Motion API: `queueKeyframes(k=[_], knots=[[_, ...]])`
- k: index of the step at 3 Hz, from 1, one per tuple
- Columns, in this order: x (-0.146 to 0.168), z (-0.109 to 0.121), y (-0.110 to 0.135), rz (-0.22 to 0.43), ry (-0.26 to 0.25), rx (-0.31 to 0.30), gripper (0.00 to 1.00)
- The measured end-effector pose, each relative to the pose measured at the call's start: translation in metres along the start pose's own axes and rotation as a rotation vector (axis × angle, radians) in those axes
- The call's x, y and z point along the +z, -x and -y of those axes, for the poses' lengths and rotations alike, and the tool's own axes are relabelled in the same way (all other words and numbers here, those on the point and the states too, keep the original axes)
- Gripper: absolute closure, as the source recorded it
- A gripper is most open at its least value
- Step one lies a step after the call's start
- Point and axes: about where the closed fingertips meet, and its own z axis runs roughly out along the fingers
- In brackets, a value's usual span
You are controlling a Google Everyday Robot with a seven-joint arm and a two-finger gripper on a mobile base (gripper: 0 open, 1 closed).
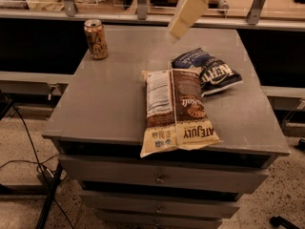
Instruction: Move orange can near brown chip bag
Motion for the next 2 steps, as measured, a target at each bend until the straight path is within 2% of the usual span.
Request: queueKeyframes(k=[1, 2], knots=[[0.038, 0.017, 0.014, 0.164, -0.021, 0.044, 0.0], [0.089, 0.029, 0.039, 0.3, -0.045, 0.078, 0.0]])
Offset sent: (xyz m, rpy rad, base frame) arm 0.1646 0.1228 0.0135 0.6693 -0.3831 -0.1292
